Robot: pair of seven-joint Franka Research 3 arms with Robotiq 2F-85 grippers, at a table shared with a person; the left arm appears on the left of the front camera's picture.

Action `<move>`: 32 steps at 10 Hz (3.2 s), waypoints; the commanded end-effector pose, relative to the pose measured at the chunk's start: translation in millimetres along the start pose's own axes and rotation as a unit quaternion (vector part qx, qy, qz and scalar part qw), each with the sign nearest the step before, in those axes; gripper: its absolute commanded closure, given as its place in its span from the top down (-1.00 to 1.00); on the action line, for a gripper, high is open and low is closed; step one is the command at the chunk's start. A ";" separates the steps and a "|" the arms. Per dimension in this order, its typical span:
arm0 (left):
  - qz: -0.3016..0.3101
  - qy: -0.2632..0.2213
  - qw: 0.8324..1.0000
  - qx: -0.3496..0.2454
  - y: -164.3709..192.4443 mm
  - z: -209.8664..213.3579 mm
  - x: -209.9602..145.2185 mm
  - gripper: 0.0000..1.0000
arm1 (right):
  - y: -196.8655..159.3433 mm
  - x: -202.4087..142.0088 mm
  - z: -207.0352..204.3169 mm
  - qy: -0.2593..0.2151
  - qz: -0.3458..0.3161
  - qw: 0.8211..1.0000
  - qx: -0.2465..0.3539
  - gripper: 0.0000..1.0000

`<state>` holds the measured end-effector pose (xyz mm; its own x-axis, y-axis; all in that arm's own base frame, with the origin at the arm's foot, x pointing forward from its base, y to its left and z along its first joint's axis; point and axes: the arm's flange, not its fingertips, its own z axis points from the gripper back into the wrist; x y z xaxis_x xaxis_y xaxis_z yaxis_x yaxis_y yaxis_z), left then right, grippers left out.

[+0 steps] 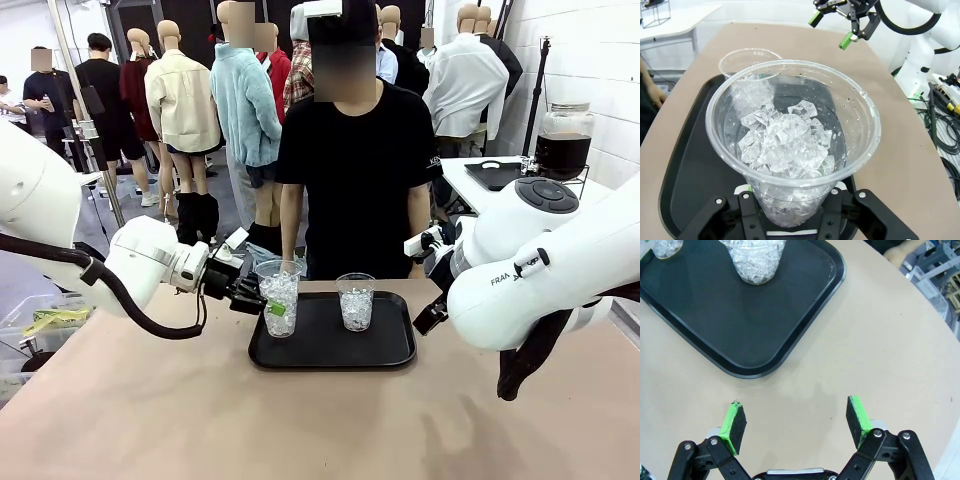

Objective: Pour the drink into the iced cup.
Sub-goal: Open the gripper to release the iced cup you were holding, then pick up the iced cup indicated by the human and present it to them.

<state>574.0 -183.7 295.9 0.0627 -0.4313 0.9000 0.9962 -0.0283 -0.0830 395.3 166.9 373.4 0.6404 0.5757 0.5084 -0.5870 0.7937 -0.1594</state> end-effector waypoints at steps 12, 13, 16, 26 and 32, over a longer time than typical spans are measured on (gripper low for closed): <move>-0.048 -0.047 0.985 0.156 132.2 34.0 102.2 -0.01 | 0.6 0.0 -0.1 0.000 0.000 1.000 0.000 1.00; -0.048 -0.050 0.986 0.153 130.6 35.1 101.9 -0.01 | 0.6 0.0 -0.1 0.000 0.000 1.000 0.000 1.00; -0.057 -0.051 0.986 0.149 126.1 37.7 104.4 -0.01 | 0.6 0.0 -0.1 0.000 0.000 1.000 0.000 1.00; -0.040 -0.036 0.990 0.129 118.9 34.2 106.9 -0.01 | 0.6 0.0 -0.1 0.000 0.000 1.000 0.000 1.00; 0.000 -0.057 0.976 0.212 112.0 44.2 103.6 1.00 | 0.6 0.0 -0.1 0.000 0.000 1.000 0.000 1.00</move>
<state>709.5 -193.4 396.1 0.0108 -0.3586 0.9334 0.9515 0.2908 0.1007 395.3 166.8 373.4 0.6405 0.5757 0.5084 -0.5870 0.7938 -0.1594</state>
